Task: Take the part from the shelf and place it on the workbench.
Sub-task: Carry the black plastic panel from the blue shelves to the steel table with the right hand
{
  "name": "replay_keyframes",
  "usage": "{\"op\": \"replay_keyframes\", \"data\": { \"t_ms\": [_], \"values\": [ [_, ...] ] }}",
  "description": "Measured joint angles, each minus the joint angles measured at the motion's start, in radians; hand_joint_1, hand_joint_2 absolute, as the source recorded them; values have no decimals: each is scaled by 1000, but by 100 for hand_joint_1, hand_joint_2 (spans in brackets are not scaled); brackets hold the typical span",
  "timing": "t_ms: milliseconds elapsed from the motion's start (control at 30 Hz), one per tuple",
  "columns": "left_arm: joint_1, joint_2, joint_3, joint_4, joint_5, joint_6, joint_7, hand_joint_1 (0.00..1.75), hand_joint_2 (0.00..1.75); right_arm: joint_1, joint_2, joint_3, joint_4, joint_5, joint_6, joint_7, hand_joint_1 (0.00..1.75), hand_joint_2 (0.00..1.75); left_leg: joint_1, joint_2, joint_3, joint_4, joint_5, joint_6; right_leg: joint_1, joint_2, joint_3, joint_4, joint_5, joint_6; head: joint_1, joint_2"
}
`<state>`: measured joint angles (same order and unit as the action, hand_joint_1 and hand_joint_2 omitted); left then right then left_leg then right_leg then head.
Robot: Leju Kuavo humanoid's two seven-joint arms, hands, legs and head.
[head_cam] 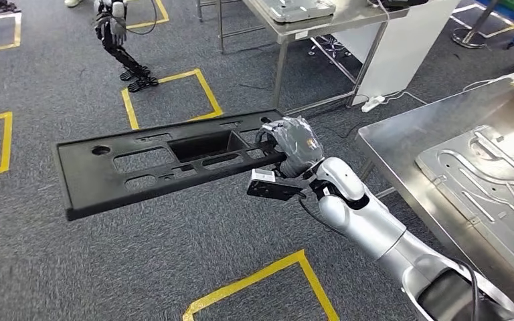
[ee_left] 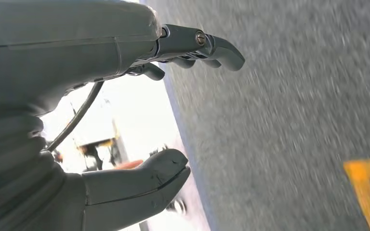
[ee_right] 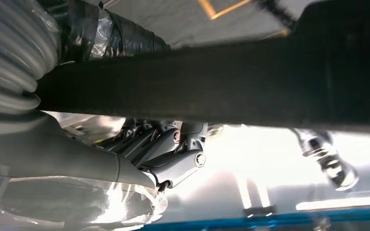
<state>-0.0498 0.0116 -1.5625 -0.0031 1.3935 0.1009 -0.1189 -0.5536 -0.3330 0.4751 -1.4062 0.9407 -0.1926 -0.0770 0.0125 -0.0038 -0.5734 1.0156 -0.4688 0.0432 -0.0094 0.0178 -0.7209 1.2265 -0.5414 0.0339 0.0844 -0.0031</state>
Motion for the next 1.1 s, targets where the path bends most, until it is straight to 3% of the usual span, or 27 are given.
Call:
{"op": "replay_keyframes", "data": {
  "t_ms": [33,67,100,167,233,267,333,367,433,467,533,567,600,667,733,800,867,933,1000,1067,1100],
  "values": [
    [1,1,0,0,2,-1,1,0,175,3,0,-3,-1,5,1,1,175,175,-1,15,0,0,-1,1,-2,-6,-27,54,-19,3,0,0],
    [2,1,0,0,3,-2,1,0,175,7,1,-4,-2,9,1,3,175,175,-2,29,0,0,-3,1,-5,-10,-39,79,-20,6,0,0],
    [2,1,0,0,3,-2,1,0,175,12,1,-5,-2,14,1,4,175,175,-2,43,1,1,-4,0,-6,-14,-30,64,-3,8,0,0],
    [1,1,0,0,4,-3,2,0,175,17,1,-8,-3,19,0,4,175,175,-3,67,6,1,-9,-5,-6,-42,41,-67,59,6,0,0],
    [0,1,0,0,4,-4,2,0,175,17,1,-11,-5,19,0,5,175,175,-6,84,11,2,-15,-13,3,-72,99,-176,93,-4,0,0],
    [0,1,0,0,5,-5,2,0,175,17,1,-13,-6,20,0,5,175,175,-8,92,14,2,-18,-18,7,-76,107,-195,94,-10,0,0],
    [-3,1,0,0,6,-5,2,0,175,18,-1,-16,-8,23,-1,6,175,175,-9,107,20,1,-22,-30,10,-55,109,-198,95,-23,0,0],
    [-4,1,0,0,6,-5,2,0,175,20,-2,-19,-10,26,-2,6,175,175,-7,102,22,4,-28,-36,8,-45,112,-202,97,-29,0,0],
    [-6,0,0,0,6,-5,2,0,175,22,-3,-24,-15,30,-3,6,175,175,-3,61,3,56,-64,-44,2,-28,118,-209,101,-42,-1,0],
    [-5,0,0,0,6,-4,2,0,175,23,-3,-27,-16,31,-4,6,175,175,-2,35,-23,112,-95,-46,2,-20,118,-210,101,-47,-1,0],
    [-3,0,0,0,4,-3,1,0,175,27,-3,-34,-17,32,-6,5,175,175,0,14,-92,249,-152,-47,4,1,117,-208,100,-53,-1,0],
    [-2,0,0,0,4,-3,1,0,175,30,-4,-37,-17,33,-6,5,175,175,-1,11,-114,289,-157,-47,5,14,117,-205,99,-54,-1,0],
    [-1,0,0,0,3,-3,1,0,175,32,-5,-38,-17,33,-7,5,175,175,-1,10,-120,291,-142,-45,6,28,117,-203,98,-54,-1,0],
    [-1,1,0,0,3,-2,1,0,175,34,-8,-40,-18,34,-7,5,175,175,0,-7,-77,183,-67,-40,5,56,117,-197,94,-51,-1,0],
    [-2,3,0,0,3,-2,1,0,175,35,-8,-43,-18,34,-10,5,175,175,2,-53,-25,62,-18,-34,3,81,111,-189,91,-42,-1,0],
    [-2,4,0,0,2,-2,1,0,175,40,-12,-50,-18,34,-13,4,175,175,1,-74,-9,24,-14,-28,-1,104,103,-186,93,-30,-1,0],
    [-2,3,0,0,-4,-2,1,0,175,48,-20,-59,-19,34,-15,3,175,175,1,-50,-4,14,-8,-17,-4,114,99,-189,97,-17,-1,0],
    [-2,3,0,0,-16,-6,3,0,175,51,-30,-67,-20,35,-16,1,175,175,4,-25,3,-2,0,-2,1,67,81,-153,71,-7,1,0],
    [1,3,0,0,-27,-10,5,0,175,53,-34,-72,-20,40,-17,-1,175,175,2,-1,7,-9,2,6,1,7,27,-42,13,0,2,0],
    [3,3,0,0,-31,-10,7,0,175,60,-33,-72,-20,52,-18,-1,175,175,1,25,8,-9,-1,7,-4,-9,-29,66,-23,8,2,0],
    [4,4,0,0,-32,-10,9,0,175,63,-33,-72,-20,59,-18,0,175,175,0,37,10,-9,-4,7,-7,-12,-35,74,-14,10,2,0]
  ]
}}
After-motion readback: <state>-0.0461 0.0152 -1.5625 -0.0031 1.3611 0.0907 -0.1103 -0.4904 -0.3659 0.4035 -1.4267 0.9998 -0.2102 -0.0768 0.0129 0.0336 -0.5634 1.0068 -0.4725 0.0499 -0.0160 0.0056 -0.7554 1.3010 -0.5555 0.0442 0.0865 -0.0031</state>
